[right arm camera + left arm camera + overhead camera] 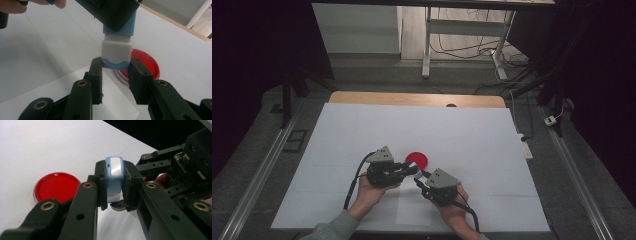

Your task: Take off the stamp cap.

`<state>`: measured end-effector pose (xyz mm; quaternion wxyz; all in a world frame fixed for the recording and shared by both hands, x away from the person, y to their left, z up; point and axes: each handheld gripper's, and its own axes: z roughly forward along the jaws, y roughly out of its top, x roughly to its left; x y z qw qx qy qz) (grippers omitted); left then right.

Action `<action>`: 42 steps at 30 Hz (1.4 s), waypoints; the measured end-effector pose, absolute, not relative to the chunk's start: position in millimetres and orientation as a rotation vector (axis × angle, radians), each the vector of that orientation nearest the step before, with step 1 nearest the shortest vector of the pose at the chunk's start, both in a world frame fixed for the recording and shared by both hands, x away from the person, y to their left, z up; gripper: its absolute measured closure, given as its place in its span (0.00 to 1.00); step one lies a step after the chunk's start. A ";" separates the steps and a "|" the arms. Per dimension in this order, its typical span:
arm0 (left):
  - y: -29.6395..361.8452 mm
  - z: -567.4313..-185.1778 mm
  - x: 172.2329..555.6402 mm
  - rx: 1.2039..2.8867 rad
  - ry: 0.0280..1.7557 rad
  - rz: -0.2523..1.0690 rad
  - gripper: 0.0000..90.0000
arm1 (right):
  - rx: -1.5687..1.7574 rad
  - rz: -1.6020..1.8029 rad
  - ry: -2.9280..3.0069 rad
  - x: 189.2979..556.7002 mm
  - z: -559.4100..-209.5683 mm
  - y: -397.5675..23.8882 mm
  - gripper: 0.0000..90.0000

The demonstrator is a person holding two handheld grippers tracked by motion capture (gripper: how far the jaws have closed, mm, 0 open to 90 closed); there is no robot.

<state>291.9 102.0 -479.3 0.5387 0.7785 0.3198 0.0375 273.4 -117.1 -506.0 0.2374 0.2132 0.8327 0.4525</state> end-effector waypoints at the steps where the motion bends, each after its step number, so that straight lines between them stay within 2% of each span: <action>1: 101.9 -479.4 291.9 1.852 0.761 0.088 0.84 | 0.583 1.240 2.285 273.6 -506.0 -117.1 0.72; 42: 102.5 -480.1 292.0 1.848 0.777 0.065 0.84 | 0.586 1.225 2.325 274.8 -503.9 -117.3 0.72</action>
